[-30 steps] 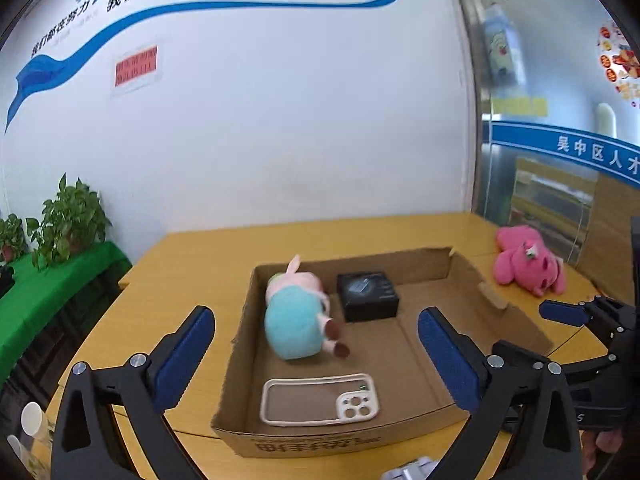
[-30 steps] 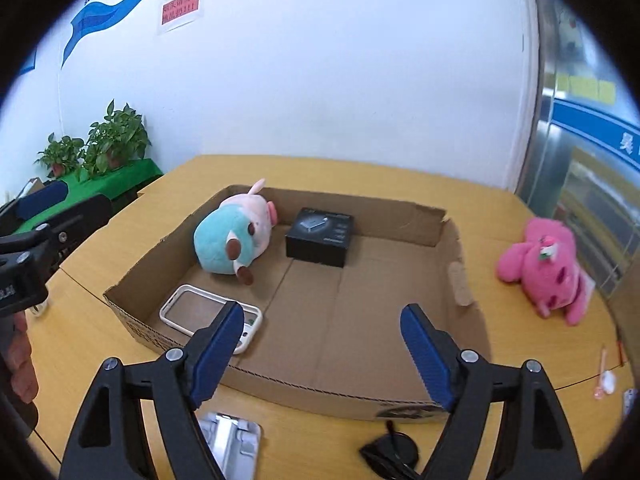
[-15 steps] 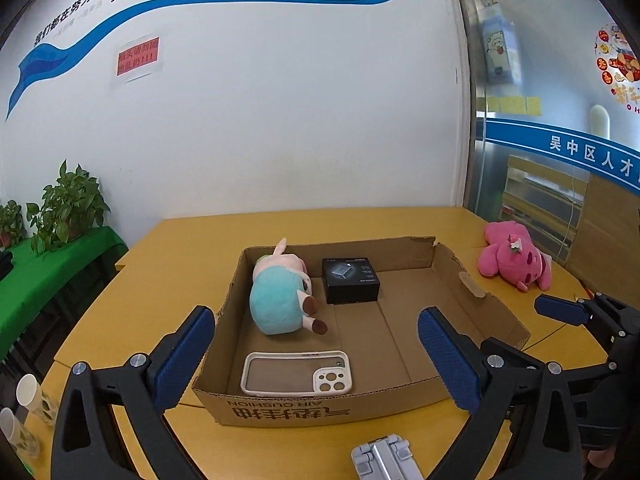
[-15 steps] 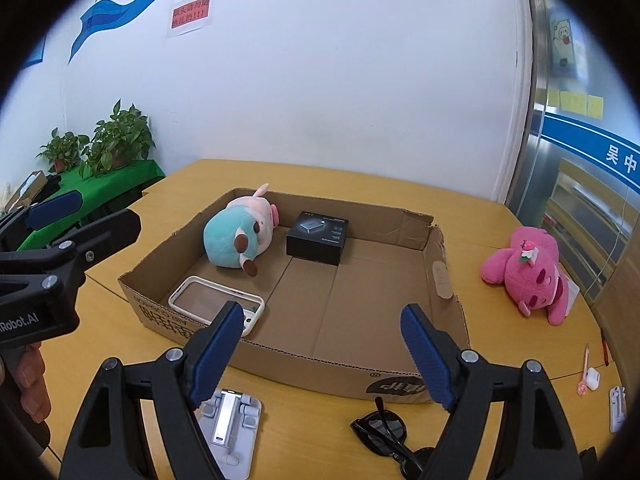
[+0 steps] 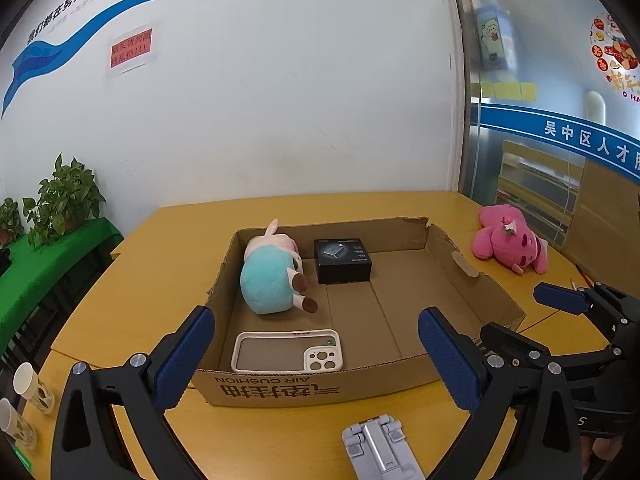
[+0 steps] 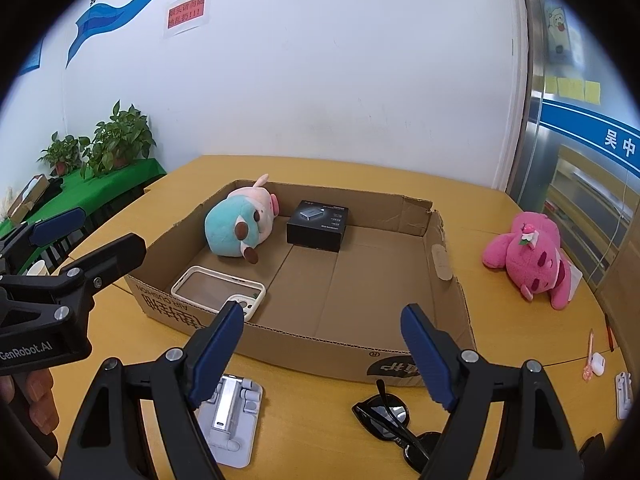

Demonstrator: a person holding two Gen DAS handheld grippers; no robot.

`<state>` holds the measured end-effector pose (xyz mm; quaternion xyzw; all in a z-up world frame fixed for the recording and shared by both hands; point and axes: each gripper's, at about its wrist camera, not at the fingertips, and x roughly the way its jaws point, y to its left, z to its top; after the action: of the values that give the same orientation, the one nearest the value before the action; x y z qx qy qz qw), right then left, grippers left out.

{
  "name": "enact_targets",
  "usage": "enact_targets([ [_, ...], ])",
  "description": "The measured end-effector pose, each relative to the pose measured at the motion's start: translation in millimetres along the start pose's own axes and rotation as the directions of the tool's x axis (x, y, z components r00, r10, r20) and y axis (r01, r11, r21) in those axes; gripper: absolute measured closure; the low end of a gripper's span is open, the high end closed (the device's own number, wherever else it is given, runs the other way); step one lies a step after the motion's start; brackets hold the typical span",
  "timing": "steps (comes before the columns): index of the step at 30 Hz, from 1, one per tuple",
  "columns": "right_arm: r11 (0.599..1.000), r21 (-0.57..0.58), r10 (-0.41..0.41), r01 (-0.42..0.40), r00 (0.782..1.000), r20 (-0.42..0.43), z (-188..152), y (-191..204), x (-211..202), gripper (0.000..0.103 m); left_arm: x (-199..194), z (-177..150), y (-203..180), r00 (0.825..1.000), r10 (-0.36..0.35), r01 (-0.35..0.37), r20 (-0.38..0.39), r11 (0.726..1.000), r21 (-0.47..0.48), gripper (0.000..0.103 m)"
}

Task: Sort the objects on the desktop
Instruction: 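Move the right gripper down to the black sunglasses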

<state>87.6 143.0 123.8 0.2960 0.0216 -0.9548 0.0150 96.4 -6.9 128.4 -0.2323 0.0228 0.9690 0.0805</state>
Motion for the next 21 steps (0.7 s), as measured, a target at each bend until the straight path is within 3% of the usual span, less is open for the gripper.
enact_targets([
  [21,0.999,0.010,0.035,-0.035,0.999,0.005,-8.2,-9.9,-1.8,0.022,8.3,-5.1,-8.4,0.999,-0.017,0.016,-0.041,1.000,-0.011,0.000],
])
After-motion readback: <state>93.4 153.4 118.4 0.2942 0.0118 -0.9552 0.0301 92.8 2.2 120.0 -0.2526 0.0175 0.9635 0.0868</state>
